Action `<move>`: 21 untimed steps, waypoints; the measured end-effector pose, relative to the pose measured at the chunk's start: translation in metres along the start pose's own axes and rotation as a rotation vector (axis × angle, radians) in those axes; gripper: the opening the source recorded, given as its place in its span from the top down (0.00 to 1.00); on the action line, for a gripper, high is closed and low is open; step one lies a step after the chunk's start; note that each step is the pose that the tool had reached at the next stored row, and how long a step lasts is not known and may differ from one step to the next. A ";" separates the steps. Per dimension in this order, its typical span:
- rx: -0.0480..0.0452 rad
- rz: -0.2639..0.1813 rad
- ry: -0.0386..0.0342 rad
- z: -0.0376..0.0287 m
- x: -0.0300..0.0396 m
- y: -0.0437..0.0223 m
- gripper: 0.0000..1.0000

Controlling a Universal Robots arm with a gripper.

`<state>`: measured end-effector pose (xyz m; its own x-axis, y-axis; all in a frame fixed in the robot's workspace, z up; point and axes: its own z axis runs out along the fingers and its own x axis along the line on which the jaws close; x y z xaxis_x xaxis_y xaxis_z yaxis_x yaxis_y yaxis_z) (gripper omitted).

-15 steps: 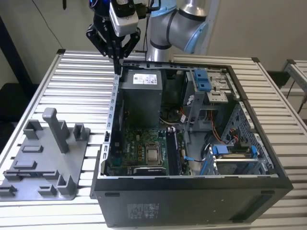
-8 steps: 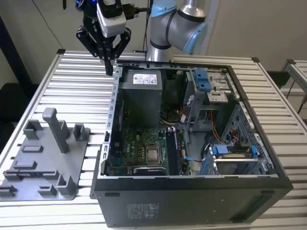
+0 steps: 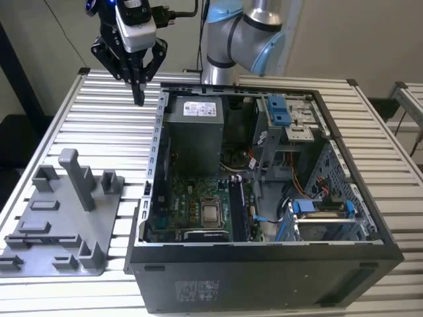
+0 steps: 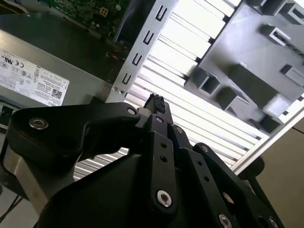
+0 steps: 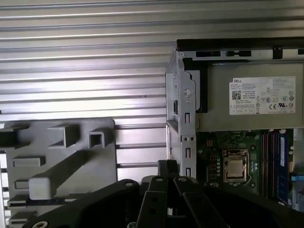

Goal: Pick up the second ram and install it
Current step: 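Reach for the second ram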

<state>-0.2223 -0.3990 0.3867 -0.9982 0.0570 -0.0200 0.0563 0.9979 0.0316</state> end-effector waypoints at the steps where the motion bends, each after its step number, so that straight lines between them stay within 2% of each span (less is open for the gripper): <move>1: 0.0009 -0.001 -0.0001 0.0001 0.0028 -0.0002 0.89; 21: 0.0245 -0.018 -0.0008 0.0004 0.0544 -0.0038 0.89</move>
<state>-0.2768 -0.3996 0.3851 -0.9990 0.0391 -0.0212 0.0390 0.9992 0.0068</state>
